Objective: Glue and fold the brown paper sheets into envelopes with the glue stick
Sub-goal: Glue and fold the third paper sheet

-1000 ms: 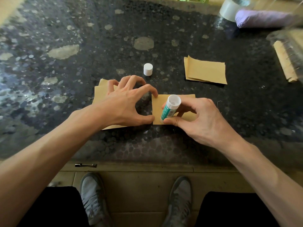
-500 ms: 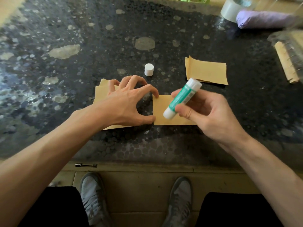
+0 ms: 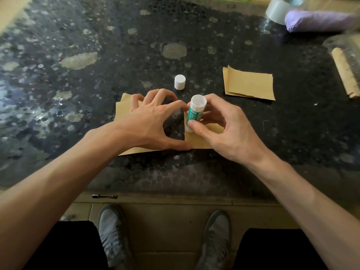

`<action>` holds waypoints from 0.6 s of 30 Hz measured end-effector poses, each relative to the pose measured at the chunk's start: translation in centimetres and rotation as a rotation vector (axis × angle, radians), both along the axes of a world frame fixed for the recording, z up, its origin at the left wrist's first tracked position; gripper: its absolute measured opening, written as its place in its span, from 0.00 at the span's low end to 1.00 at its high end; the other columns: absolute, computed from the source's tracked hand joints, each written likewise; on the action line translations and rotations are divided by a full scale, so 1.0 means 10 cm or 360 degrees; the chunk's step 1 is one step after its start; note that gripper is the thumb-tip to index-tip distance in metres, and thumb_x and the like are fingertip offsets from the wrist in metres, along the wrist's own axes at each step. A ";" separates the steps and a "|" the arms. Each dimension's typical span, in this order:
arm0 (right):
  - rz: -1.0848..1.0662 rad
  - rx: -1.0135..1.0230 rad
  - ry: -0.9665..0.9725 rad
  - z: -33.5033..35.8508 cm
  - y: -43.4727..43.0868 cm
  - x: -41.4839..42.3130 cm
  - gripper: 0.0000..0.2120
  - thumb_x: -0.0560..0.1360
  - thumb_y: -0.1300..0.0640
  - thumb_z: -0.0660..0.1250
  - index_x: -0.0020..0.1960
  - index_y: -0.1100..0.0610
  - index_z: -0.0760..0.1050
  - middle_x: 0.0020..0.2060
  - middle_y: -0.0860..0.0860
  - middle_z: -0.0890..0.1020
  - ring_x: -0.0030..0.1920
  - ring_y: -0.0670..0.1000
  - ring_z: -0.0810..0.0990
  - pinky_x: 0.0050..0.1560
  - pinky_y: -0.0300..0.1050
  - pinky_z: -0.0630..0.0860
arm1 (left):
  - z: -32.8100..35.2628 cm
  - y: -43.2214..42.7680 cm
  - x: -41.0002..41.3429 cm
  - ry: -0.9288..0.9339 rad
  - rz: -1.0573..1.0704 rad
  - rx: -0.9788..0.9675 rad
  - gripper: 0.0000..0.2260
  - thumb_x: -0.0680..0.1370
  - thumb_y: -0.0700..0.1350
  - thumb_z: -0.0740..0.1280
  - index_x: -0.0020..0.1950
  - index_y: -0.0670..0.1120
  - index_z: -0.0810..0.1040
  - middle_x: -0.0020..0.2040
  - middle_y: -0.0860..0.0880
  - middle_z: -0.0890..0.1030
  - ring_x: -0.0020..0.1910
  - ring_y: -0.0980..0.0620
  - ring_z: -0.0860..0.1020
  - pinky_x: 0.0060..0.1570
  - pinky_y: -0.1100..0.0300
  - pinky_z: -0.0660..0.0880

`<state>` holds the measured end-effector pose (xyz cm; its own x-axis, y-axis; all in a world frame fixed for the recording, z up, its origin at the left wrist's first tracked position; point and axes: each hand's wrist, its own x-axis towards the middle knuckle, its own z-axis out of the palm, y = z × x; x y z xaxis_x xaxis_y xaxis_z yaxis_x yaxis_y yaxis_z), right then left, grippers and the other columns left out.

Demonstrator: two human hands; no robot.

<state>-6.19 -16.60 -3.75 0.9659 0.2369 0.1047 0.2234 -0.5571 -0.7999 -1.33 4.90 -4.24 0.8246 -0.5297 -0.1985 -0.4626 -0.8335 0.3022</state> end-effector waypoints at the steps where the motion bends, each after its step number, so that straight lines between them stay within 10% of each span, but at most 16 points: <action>1: -0.0001 0.0003 -0.0036 0.01 0.01 0.00 0.15 0.79 0.50 0.75 0.63 0.51 0.78 0.55 0.40 0.83 0.58 0.39 0.82 0.58 0.34 0.78 | 0.01 0.00 0.00 0.0016 -0.0001 0.0009 0.47 0.61 0.84 0.61 0.76 0.66 0.60 0.74 0.56 0.60 0.79 0.51 0.52 0.76 0.42 0.49; 6: -0.0028 -0.0148 -0.0155 0.03 0.02 0.04 0.16 0.78 0.51 0.75 0.64 0.50 0.80 0.53 0.39 0.83 0.57 0.36 0.80 0.56 0.27 0.74 | 0.07 -0.03 0.02 0.0096 0.0000 0.0103 0.53 0.57 0.82 0.61 0.80 0.64 0.58 0.75 0.56 0.58 0.79 0.51 0.50 0.76 0.43 0.49; 18: 0.0151 -0.0210 -0.0104 0.05 -0.02 0.05 0.16 0.80 0.66 0.69 0.64 0.53 0.79 0.55 0.44 0.85 0.60 0.43 0.82 0.61 0.46 0.79 | 0.06 -0.02 0.03 0.0062 -0.0032 0.0103 0.52 0.56 0.82 0.64 0.78 0.64 0.59 0.73 0.55 0.60 0.77 0.50 0.54 0.75 0.43 0.52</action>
<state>-5.70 -16.83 -3.24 0.9306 0.3428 0.1284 0.3291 -0.6299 -0.7035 -1.06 4.68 -3.66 0.8049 -0.5311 -0.2647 -0.4684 -0.8425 0.2662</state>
